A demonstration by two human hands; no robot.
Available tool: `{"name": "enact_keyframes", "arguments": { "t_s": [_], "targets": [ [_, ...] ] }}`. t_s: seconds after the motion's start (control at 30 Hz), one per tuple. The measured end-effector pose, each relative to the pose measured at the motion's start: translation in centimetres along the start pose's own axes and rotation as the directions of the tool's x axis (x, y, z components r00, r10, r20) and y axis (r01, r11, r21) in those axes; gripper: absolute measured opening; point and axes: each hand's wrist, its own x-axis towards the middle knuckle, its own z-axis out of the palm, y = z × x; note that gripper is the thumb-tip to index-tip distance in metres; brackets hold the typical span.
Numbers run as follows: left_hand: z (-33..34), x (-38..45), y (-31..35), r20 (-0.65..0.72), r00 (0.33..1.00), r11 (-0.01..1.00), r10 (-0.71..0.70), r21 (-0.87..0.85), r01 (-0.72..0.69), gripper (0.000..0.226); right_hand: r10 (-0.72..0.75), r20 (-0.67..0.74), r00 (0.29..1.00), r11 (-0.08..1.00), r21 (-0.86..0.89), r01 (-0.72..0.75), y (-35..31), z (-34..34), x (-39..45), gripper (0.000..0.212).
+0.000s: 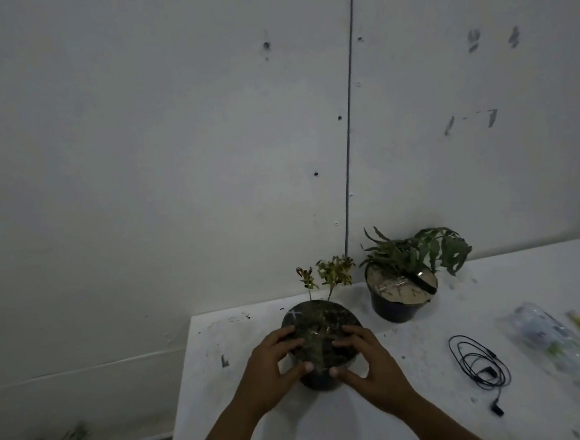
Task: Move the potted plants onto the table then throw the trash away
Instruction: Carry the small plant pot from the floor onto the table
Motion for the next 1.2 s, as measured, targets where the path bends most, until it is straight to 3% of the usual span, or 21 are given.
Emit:
{"name": "enact_keyframes", "arguments": {
  "t_s": [0.23,0.47,1.07,1.2],
  "targets": [
    [0.3,4.6,-1.4,0.034,0.999,0.998,-0.015,-0.055,0.017,0.044,-0.033,-0.005,0.999,0.999,-0.011,0.033,1.5,0.2,4.4,0.046],
    [0.8,6.2,-2.4,0.021,0.999,0.986,-0.029,-0.161,0.032,0.038,-0.023,0.030,0.999,1.000,-0.010,0.023,2.6,0.7,5.7,0.038],
    [0.4,8.2,-1.3,0.022,0.992,0.989,-0.125,-0.077,0.126,0.044,0.055,0.063,0.996,0.989,-0.140,-0.045,2.0,-0.6,8.5,0.050],
    [0.4,8.3,-0.8,0.034,0.988,0.987,-0.152,-0.043,0.153,0.049,0.153,0.028,0.988,0.982,-0.117,-0.148,1.1,-0.7,10.3,0.060]
  ]
}}
